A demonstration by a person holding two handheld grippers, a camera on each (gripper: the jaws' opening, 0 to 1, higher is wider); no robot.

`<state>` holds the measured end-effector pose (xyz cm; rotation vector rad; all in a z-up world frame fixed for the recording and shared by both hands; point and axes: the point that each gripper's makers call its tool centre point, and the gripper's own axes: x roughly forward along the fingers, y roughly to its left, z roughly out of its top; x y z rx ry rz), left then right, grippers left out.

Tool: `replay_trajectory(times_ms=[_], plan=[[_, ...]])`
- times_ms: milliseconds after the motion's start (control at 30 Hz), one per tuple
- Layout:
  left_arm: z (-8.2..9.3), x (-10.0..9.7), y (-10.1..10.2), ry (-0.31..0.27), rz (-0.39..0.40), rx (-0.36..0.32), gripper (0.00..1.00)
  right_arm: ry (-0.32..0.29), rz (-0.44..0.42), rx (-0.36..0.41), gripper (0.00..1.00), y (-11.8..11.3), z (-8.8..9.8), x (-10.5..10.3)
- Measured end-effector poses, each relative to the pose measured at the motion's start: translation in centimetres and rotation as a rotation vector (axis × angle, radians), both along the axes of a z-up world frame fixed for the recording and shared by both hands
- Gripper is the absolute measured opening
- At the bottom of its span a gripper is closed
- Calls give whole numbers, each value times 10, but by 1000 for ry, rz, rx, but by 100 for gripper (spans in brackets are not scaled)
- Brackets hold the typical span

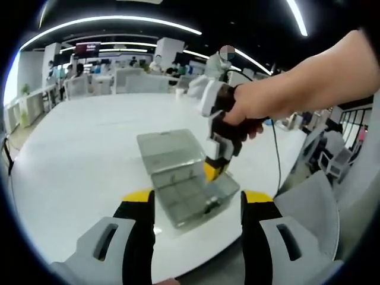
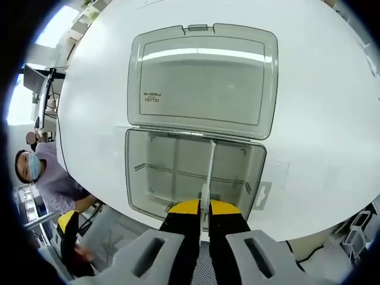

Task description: Insert the divider into the dual guide fixture by aligning both edges with the guide slots and pushing it downward to the bottom, including one-sided entry, uneven engagement, binding, and posture correction.

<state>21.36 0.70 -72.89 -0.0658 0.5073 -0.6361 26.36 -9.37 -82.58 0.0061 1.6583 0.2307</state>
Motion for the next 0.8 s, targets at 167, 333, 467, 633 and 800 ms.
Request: replay_trajectory(times_ms=[167,333,467,633,800], plan=[[0,1,-2,-1,-5,-1,56,7,-1,-1,0,-3,-1,0],[0,2,-3,-1,-10,-1,56,4,0,-1,0,-3,-1,0],[-1,1,-3,1,-12,0,56,-3,3,6,0,-2,-1,4],[0,3,-3,-1,-12,-1,56,2,13,0,0,-3,-2,-1],[-1,3,-3,0,-17,1,56,6,6,2,0,-1,0,-3]])
